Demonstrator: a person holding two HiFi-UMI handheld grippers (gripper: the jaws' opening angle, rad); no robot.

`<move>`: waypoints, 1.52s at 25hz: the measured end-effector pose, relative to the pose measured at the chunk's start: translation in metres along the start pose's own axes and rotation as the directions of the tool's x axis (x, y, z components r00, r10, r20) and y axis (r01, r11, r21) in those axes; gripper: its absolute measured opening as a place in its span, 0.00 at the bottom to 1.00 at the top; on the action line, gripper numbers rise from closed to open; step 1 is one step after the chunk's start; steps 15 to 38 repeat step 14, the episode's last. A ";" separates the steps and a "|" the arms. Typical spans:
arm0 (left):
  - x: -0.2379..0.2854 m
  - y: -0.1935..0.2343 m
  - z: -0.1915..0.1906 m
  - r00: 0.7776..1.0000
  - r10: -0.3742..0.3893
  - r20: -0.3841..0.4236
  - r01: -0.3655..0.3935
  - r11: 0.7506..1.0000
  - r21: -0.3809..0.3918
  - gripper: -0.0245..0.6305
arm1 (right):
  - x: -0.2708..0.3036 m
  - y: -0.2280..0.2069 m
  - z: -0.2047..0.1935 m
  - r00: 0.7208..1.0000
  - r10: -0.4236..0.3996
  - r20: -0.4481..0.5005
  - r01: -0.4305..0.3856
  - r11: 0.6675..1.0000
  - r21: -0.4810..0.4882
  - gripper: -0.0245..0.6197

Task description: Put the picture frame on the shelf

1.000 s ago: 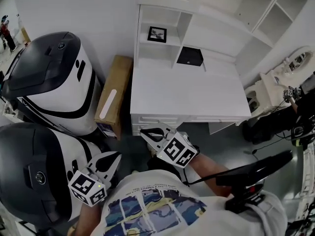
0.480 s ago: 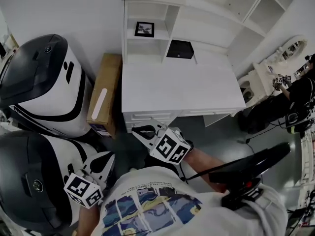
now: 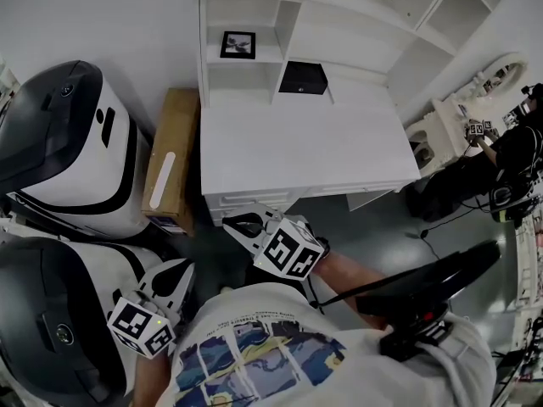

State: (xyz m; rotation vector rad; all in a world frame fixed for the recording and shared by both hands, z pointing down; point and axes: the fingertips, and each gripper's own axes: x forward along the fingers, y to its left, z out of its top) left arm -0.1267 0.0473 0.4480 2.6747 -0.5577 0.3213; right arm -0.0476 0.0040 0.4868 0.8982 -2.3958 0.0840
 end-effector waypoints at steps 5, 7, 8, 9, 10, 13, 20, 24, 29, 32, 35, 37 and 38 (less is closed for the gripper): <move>0.014 0.008 0.006 1.000 -0.001 -0.007 0.001 1.000 -0.002 0.06 | 0.003 -0.014 -0.004 1.000 0.004 0.003 -0.004 1.000 0.011 0.08; 0.021 0.010 0.008 1.000 -0.007 -0.015 0.007 1.000 0.003 0.06 | 0.003 -0.021 -0.007 1.000 0.003 0.005 -0.003 1.000 0.021 0.08; 0.025 0.011 0.009 1.000 -0.009 -0.018 0.009 1.000 0.004 0.06 | 0.003 -0.025 -0.009 1.000 0.002 0.007 -0.002 1.000 0.024 0.08; 0.028 0.013 0.010 1.000 -0.009 -0.021 0.009 1.000 0.003 0.06 | 0.003 -0.029 -0.010 1.000 0.001 0.010 -0.001 1.000 0.026 0.08; 0.032 0.014 0.010 1.000 -0.009 -0.024 0.009 1.000 0.001 0.06 | 0.002 -0.034 -0.012 1.000 -0.001 0.012 0.001 1.000 0.028 0.08; 0.045 0.021 0.016 1.000 -0.014 -0.028 0.015 1.000 0.002 0.06 | 0.002 -0.050 -0.021 1.000 -0.013 0.000 0.013 0.999 0.043 0.08; 0.049 0.024 0.018 0.999 -0.017 -0.029 0.017 1.000 0.003 0.06 | 0.002 -0.056 -0.025 1.000 -0.018 -0.008 0.018 0.999 0.049 0.08; 0.049 0.024 0.018 0.999 -0.017 -0.029 0.017 1.000 0.003 0.06 | 0.002 -0.056 -0.025 1.000 -0.018 -0.008 0.018 0.999 0.049 0.08; 0.049 0.024 0.018 0.999 -0.017 -0.029 0.017 1.000 0.003 0.06 | 0.002 -0.056 -0.025 1.000 -0.018 -0.008 0.018 0.999 0.049 0.08; 0.049 0.024 0.018 0.999 -0.017 -0.029 0.017 1.000 0.003 0.06 | 0.002 -0.056 -0.025 1.000 -0.018 -0.008 0.018 0.999 0.049 0.08; 0.049 0.024 0.018 0.999 -0.017 -0.029 0.017 1.000 0.003 0.06 | 0.002 -0.056 -0.025 1.000 -0.018 -0.008 0.018 0.999 0.049 0.08; 0.049 0.024 0.018 0.999 -0.017 -0.029 0.017 1.000 0.003 0.06 | 0.002 -0.056 -0.025 1.000 -0.018 -0.008 0.018 0.999 0.049 0.08; 0.049 0.024 0.018 0.999 -0.017 -0.029 0.017 1.000 0.003 0.06 | 0.002 -0.056 -0.025 1.000 -0.018 -0.008 0.018 0.999 0.049 0.08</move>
